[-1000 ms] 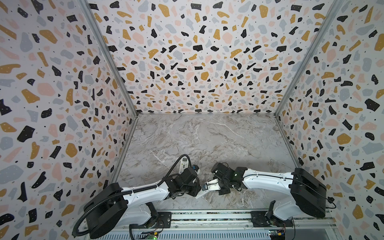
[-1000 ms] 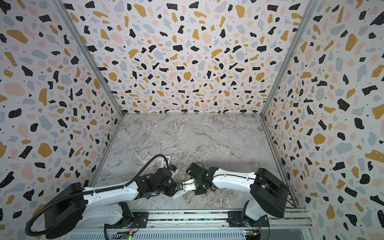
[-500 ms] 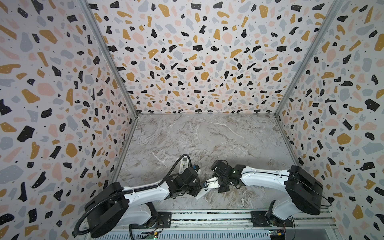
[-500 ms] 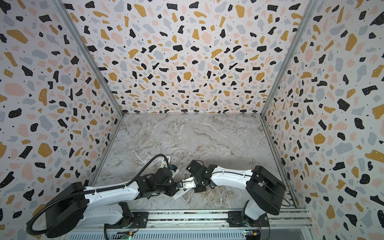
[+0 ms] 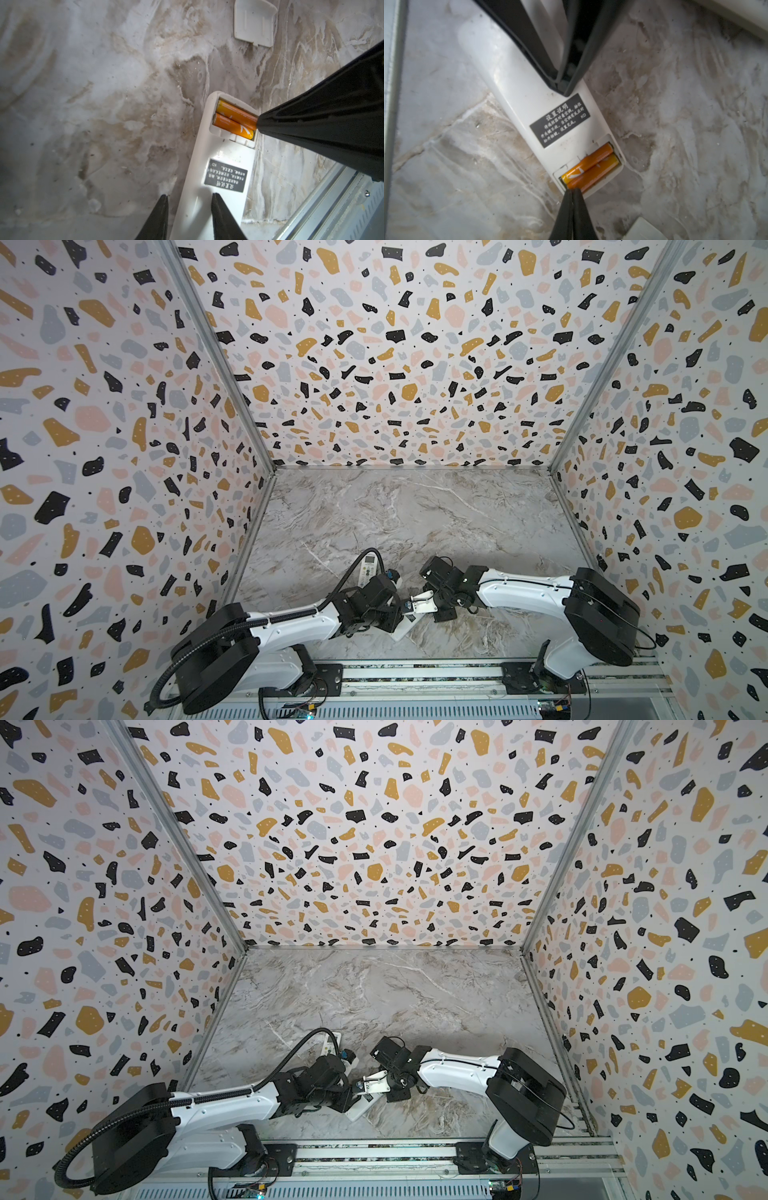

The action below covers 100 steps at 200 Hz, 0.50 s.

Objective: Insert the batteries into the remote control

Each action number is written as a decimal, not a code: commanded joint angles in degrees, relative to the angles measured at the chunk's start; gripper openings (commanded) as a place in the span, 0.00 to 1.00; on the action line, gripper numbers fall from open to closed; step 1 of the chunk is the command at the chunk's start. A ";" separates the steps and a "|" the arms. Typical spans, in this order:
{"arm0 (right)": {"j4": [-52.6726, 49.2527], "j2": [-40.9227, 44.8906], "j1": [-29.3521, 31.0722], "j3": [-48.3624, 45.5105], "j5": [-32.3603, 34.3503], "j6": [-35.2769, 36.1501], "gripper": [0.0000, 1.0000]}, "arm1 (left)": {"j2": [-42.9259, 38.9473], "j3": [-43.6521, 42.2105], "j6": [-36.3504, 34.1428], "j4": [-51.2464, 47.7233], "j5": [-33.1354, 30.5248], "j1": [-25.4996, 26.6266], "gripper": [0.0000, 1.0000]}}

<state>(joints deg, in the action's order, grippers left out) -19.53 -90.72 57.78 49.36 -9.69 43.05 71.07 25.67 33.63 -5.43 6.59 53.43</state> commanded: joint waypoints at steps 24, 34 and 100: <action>-0.70 -6.00 0.45 2.81 -3.89 -3.15 0.03 | 0.90 -0.64 -0.63 -4.37 -2.10 0.16 0.35; -1.37 -6.57 0.49 3.35 -4.11 -3.94 0.03 | 0.89 -0.71 -0.56 -4.21 -2.15 0.10 0.35; -2.16 -1.44 0.27 6.09 -4.46 -10.36 0.11 | 0.03 -0.97 -0.07 -3.81 -3.24 0.17 0.34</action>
<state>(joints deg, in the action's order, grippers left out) -22.61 -94.39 57.28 53.63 -11.97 38.28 70.50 25.65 34.28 -7.33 2.76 52.71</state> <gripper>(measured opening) 0.077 0.337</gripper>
